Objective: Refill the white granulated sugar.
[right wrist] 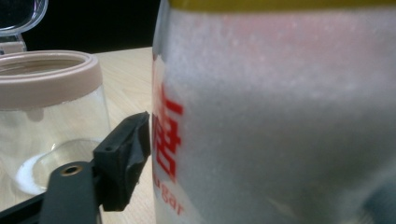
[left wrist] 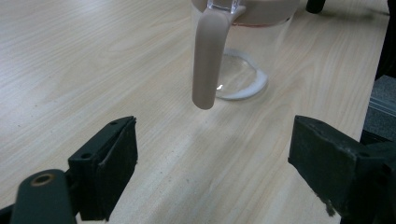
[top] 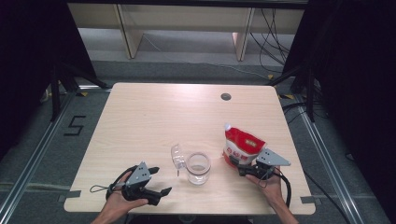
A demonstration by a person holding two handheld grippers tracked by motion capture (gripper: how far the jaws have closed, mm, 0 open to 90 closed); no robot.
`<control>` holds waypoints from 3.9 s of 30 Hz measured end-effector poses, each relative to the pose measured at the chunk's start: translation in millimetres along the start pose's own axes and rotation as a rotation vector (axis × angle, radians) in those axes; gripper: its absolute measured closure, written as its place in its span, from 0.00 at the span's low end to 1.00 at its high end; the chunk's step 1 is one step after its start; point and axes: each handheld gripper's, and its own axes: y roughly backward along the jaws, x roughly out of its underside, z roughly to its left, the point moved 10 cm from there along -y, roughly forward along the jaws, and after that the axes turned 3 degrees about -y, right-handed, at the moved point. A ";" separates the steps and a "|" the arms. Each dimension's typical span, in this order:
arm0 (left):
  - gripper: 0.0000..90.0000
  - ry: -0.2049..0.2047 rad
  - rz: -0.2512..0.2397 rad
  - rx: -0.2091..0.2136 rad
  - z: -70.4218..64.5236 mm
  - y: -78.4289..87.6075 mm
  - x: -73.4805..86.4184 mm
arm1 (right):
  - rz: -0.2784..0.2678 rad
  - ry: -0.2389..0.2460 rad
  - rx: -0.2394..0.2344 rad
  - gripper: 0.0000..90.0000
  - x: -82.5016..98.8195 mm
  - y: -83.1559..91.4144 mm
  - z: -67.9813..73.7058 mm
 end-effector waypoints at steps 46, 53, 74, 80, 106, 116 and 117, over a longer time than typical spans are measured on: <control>0.17 -0.046 0.019 0.011 -0.4 -0.7 2.0 | 0.054 0.063 -0.040 0.42 -3.9 13.5 6.8; 0.17 -0.047 0.011 0.009 -0.1 -1.7 1.1 | 0.056 0.162 0.002 0.42 -13.5 24.5 9.6; 0.17 -0.031 0.026 -0.003 2.0 -0.7 2.9 | 0.148 0.496 0.114 0.42 -27.4 53.5 22.6; 0.17 -0.013 0.005 0.003 0.9 -0.9 0.9 | 0.169 0.553 0.138 0.42 -28.7 59.8 22.2; 0.17 -0.004 0.008 -0.002 1.3 -2.0 2.7 | 0.293 0.929 0.199 0.43 -30.0 54.1 33.1; 0.17 -0.023 0.025 -0.012 4.0 -1.2 4.2 | 0.317 1.002 0.235 0.43 -31.8 53.6 36.6; 0.17 -0.017 0.018 -0.012 3.4 -1.1 3.4 | 0.318 1.035 0.228 0.43 -33.8 53.1 37.4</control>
